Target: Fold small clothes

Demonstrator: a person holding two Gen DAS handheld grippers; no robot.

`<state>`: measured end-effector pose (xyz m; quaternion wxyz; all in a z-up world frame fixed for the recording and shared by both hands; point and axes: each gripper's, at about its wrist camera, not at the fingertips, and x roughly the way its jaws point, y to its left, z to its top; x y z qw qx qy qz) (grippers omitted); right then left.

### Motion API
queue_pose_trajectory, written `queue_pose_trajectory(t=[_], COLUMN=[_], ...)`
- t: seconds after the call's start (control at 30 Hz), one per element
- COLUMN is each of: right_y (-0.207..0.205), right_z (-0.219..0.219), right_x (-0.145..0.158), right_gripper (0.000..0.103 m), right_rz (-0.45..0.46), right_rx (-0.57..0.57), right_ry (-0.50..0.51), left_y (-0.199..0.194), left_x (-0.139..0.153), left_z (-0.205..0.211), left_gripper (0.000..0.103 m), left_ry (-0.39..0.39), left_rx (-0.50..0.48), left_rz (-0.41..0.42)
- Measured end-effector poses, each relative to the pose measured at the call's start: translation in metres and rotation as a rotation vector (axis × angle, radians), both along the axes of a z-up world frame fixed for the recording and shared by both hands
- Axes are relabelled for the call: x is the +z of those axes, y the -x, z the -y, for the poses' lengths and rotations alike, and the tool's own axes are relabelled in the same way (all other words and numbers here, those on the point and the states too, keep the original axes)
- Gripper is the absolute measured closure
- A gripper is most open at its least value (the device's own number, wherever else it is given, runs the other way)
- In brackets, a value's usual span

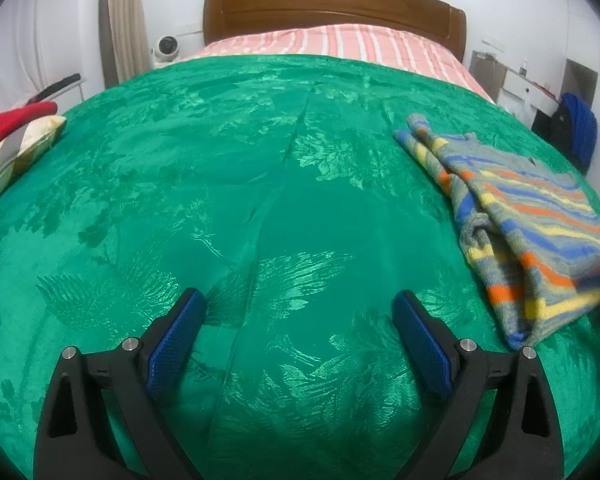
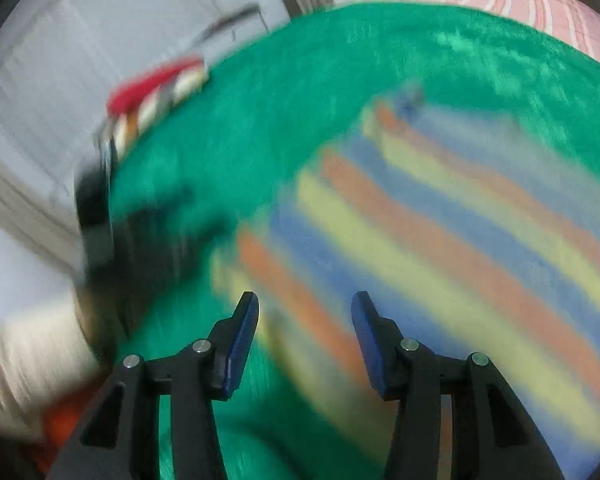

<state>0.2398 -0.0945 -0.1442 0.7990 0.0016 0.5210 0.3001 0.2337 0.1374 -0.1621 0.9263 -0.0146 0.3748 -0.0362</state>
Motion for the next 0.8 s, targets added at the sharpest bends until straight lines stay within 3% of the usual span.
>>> queue_pose_trajectory(t=[0.17,0.3,0.4,0.57,0.8], right_y=[0.098,0.156,0.198,0.23,0.223], right_z=[0.046,0.099,0.134,0.179,0.185], right_x=[0.002,0.023,0.024,0.006,0.002], right_gripper=[0.054,0.038,0.036,0.036,0.036], right_rz=[0.055,0.198,0.31,0.311,0.318], right_rx=[-0.066,-0.28,-0.459,-0.686,-0.73], right_ry=[0.006,-0.001,0.039,0.016,0.022], left_y=[0.0,0.0,-0.001,-0.001,-0.001], left_x=[0.001,0.001,0.001,0.0,0.001], left_z=[0.002,0.007,0.007,0.008,0.009], left_gripper=[0.005,0.002,0.001,0.001,0.001], left_ry=[-0.024,-0.065,-0.078,-0.091,-0.104], left_rx=[0.008,0.021,0.028,0.032,0.036], left_rz=[-0.011,-0.023,-0.027,-0.033,-0.046])
